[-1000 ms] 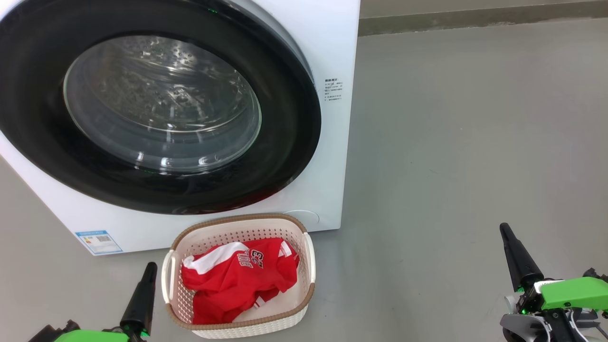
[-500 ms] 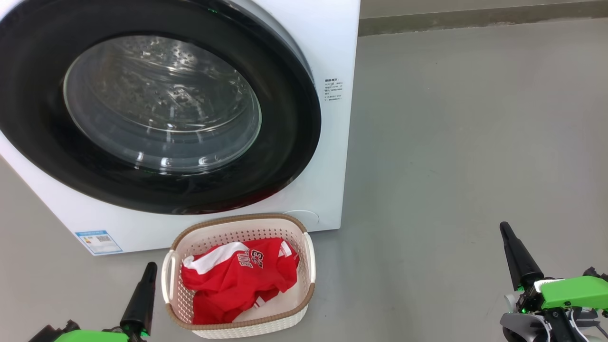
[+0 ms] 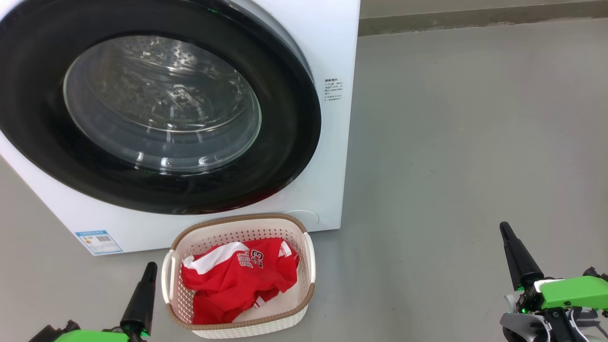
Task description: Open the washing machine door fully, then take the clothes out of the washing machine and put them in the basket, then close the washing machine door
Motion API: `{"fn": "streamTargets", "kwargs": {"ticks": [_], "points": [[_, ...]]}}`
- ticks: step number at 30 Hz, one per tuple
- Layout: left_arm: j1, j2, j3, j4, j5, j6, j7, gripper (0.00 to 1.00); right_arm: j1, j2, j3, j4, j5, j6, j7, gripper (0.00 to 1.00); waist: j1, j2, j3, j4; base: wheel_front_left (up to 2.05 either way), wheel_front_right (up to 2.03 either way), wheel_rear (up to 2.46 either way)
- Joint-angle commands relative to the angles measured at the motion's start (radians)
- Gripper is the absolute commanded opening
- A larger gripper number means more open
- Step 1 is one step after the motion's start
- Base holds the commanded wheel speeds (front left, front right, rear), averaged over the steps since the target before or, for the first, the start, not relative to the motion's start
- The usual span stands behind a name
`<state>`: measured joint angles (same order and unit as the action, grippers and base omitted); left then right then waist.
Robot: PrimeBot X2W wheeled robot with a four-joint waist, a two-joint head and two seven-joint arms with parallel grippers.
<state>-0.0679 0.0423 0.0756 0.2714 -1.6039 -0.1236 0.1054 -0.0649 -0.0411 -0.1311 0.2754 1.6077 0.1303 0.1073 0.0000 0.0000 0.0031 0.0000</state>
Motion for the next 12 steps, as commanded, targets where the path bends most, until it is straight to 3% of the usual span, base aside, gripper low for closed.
{"fn": "streamTargets", "kwargs": {"ticks": [1,12], "points": [[-0.04,0.01,0.037,-0.027,-0.006,-0.007,0.007,0.0,-0.043,-0.009,0.016,-0.031,0.0,0.0,0.007,0.0,0.0,0.0,0.0,0.0,0.0,0.0,0.0],[-0.04,0.009,0.037,-0.027,-0.005,-0.007,0.007,0.0,-0.043,-0.009,0.016,-0.031,0.0,0.0,0.007,0.0,0.0,0.0,0.0,0.0,0.0,0.0,0.0]]}}
